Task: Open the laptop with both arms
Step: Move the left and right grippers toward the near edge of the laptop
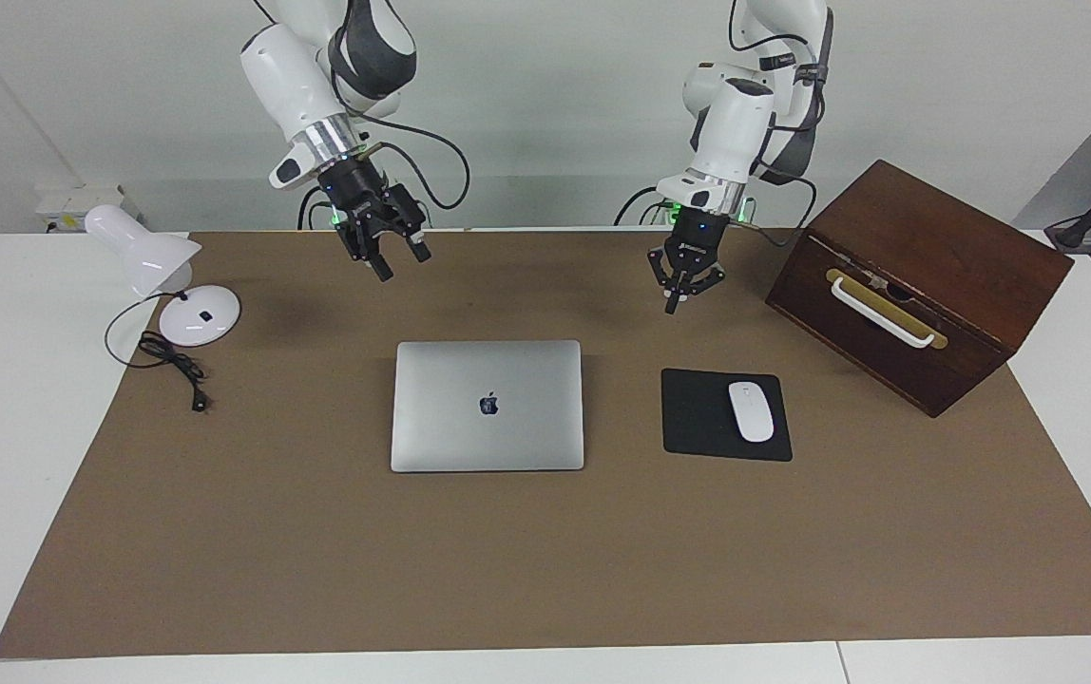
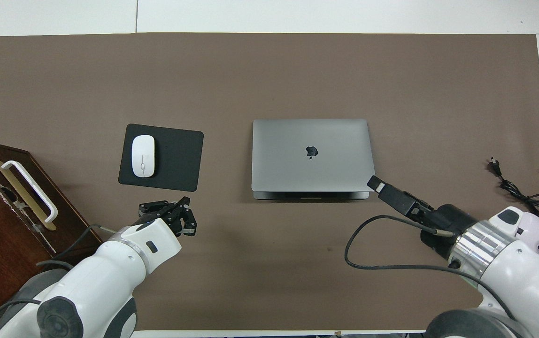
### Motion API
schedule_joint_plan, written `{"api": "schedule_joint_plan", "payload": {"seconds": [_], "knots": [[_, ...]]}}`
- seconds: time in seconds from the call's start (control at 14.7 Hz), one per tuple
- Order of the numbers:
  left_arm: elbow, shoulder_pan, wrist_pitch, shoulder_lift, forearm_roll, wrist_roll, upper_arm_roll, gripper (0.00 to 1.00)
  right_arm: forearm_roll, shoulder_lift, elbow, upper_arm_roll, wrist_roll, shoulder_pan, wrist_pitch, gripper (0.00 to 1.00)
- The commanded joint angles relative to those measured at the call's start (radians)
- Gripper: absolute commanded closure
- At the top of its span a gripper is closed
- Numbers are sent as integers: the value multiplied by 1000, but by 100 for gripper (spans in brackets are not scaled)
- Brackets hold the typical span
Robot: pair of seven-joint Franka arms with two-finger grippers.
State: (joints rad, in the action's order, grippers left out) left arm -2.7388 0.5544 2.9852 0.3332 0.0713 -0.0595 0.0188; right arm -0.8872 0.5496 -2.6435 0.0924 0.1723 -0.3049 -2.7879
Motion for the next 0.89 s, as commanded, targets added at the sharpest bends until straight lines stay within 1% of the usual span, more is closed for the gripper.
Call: {"api": "schedule_joint_plan", "payload": {"seconds": [0.0,0.2,0.34,0.61,0.82], "knots": [[-12,67,165,-115,10,-14,12,100,-70,49,-41,52,90,-2,-41,0],[-12,97,260,-180,12,-16,12,100,-145,67,-68,99,212,-2,-42,0],[-12,116,303,-201,10,-16,12,100,-150,72,-87,136,336,-2,-41,0],[-12,147,438,-282,12,-19,12,100,-150,66,-90,176,502,-2,-22,0],[-4,168,520,-356,15,-19,12,100,-150,33,-90,190,535,4,30,0]]}}
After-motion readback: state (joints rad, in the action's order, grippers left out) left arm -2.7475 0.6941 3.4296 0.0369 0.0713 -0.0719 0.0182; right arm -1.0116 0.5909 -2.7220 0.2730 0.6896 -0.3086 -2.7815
